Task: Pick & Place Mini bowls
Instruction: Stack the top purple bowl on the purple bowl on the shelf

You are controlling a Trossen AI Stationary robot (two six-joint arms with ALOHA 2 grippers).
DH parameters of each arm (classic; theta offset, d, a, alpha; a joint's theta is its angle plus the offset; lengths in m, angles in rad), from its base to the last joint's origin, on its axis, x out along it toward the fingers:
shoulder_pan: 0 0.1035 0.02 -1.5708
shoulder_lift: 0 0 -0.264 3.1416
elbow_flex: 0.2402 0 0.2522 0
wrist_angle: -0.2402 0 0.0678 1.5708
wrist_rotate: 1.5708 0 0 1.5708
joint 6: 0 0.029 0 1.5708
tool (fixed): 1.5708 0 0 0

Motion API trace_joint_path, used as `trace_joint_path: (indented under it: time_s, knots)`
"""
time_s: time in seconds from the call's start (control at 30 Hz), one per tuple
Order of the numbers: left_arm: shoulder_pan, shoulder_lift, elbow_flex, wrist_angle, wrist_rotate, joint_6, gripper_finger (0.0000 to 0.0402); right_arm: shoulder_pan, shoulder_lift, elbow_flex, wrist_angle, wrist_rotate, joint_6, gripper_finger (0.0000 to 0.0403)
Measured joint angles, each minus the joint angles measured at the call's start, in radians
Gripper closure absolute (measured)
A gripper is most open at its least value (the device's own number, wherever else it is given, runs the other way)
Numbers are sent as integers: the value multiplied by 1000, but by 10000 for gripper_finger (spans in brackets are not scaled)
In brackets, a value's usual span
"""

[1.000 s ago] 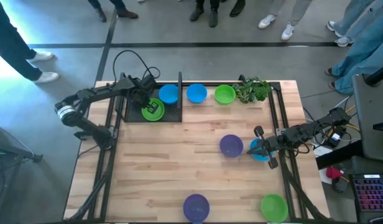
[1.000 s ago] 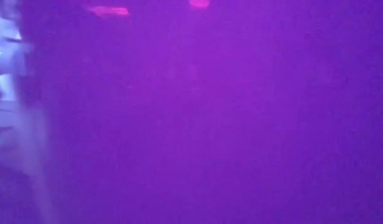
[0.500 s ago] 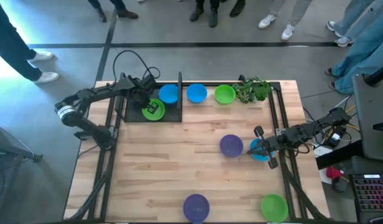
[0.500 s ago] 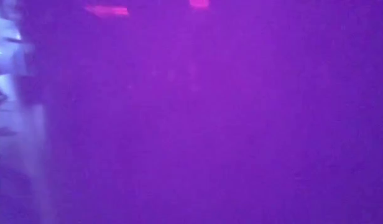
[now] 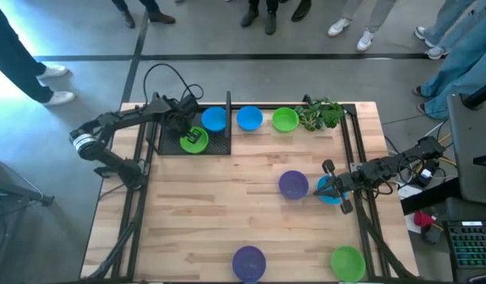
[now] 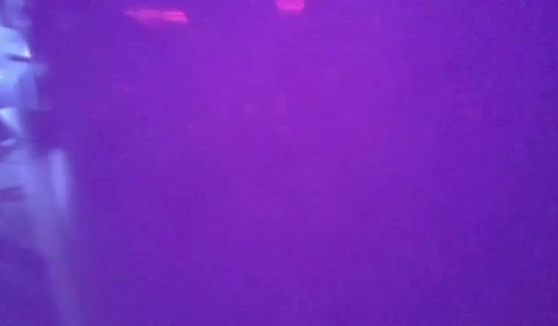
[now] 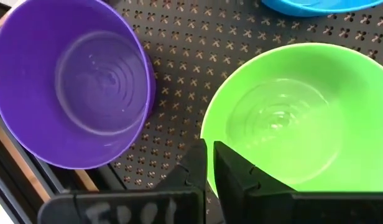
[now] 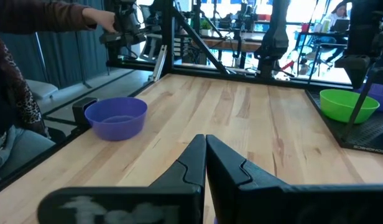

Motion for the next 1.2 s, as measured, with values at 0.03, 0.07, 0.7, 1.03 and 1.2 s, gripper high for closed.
trace_joint_path:
  time_s: [0.03,0.07,0.7,1.03,1.2]
  knots:
    - [0,0,6,-1,-1,8,381,0,0,0,0,0,-1,394]
    - [0,-2,14,0,-2,15,381,0,0,0,1,1,-1,394]
    - [-364,-289,96,-28,-66,116,381,0,1,0,25,216,54,394]
    - [-767,-295,96,26,-225,38,381,0,6,27,36,390,129,394]
    - [-910,-285,95,48,-351,-37,381,-2,57,114,-48,396,152,394]
